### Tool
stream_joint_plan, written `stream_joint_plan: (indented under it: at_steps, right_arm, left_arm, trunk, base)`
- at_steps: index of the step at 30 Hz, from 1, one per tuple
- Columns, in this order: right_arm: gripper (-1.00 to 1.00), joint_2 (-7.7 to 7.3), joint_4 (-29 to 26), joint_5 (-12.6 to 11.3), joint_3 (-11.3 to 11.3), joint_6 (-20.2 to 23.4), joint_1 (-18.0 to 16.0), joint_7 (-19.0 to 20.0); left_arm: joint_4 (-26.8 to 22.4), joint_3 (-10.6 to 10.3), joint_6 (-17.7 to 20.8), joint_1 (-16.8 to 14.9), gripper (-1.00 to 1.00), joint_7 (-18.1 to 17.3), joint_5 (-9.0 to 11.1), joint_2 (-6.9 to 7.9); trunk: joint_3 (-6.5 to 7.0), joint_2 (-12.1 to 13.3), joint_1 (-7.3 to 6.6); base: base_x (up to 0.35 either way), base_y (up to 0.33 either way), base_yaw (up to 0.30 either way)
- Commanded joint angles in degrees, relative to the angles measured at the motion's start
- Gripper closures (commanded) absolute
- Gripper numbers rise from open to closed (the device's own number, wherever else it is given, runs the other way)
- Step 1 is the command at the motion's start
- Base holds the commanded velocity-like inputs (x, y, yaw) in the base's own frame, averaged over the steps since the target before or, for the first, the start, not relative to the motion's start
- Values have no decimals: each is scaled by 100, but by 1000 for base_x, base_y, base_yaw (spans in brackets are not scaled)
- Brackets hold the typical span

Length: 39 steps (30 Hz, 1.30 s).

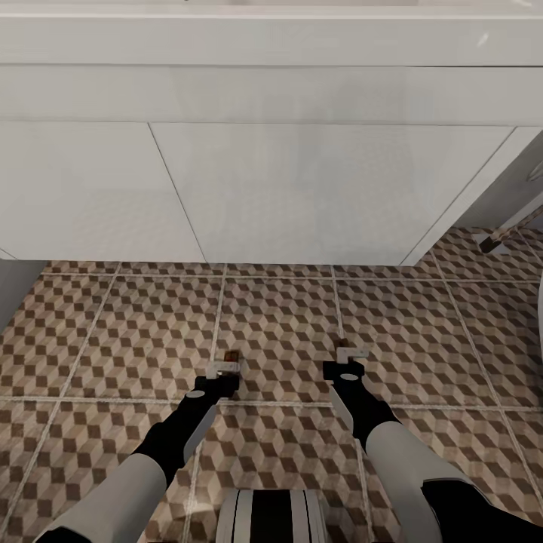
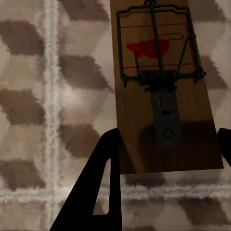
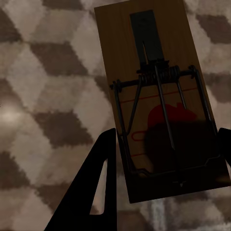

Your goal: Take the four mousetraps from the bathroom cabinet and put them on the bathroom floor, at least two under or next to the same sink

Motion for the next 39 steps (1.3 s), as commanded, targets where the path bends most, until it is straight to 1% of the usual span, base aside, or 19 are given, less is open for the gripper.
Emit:
stream_joint_plan:
  at_steps: [1, 9, 27, 39]
  right_arm:
    - [100, 4, -12, 34, -10, 42, 0, -10]
    - [100, 6, -12, 55, -2, 43, -2, -7]
    - [100, 6, -45, 71, -2, 26, 0, -15]
    - [100, 6, -56, 68, 3, 25, -4, -15]
  left_arm:
    - [-5, -33, 28, -2, 100, 85, 50, -11]
    - [-9, -18, 28, -2, 100, 151, 62, -51]
    - [-75, -17, -70, -2, 100, 97, 49, -44]
    - [-121, -26, -79, -2, 100, 148, 39, -43]
  trunk:
    - [-4, -1, -1]
    - [-4, -1, -1]
    - [-402, -25, 45]
    - [-402, -25, 45]
  base:
    - [0, 0, 0]
    - [0, 0, 0]
    - [0, 0, 0]
    - [0, 0, 0]
